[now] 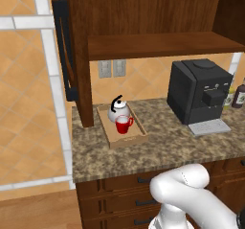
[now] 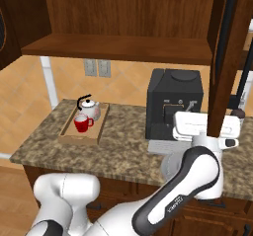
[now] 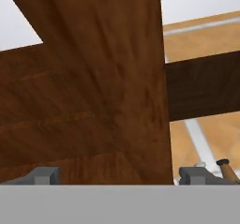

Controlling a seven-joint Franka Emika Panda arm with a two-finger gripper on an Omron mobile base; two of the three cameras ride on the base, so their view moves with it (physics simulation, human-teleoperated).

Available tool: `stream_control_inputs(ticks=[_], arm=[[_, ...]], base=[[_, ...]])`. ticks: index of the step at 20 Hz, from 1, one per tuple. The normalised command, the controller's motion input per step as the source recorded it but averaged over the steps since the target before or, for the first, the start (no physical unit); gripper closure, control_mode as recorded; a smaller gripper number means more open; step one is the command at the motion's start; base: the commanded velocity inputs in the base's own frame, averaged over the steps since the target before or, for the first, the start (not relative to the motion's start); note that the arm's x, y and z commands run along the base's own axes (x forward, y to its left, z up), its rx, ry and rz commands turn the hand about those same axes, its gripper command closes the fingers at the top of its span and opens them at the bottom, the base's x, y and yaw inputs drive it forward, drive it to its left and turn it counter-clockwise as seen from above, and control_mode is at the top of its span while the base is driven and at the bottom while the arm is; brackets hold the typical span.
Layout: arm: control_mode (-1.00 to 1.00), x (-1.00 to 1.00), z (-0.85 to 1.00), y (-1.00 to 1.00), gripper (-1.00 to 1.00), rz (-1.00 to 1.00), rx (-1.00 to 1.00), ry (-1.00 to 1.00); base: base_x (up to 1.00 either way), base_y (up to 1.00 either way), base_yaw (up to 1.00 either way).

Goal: Pick the kettle from the counter and place it on the tray. Then pick the mug from the cabinet and place it on the tray. Then close the cabinet doors.

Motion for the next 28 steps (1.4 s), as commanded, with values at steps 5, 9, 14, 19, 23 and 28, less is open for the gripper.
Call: stream_control_inputs(ticks=[5, 9, 14, 19, 23, 28], arm=[[-1.0, -0.01, 0.21, -0.12, -1.0, 0.0, 0.0, -0.15], [-1.0, -0.18, 0.18, -0.01, -1.0, 0.06, -0.05, -0.23], [-1.0, -0.31, 0.12, 0.04, -1.0, 0.18, -0.27, -0.21], [-1.0, -0.16, 0.2, 0.15, -1.0, 0.19, -0.39, -0.17], [-1.0, -0.02, 0.33, 0.14, -1.0, 0.11, -0.36, -0.13], [-1.0, 0.0, 0.24, 0.28, -1.0, 0.03, -0.3, -0.04]], base=[[0.0, 0.0, 0.0], [0.0, 0.0, 0.0], [0.0, 0.0, 0.0], [0.0, 0.0, 0.0], [0.0, 0.0, 0.0], [0.0, 0.0, 0.0]])
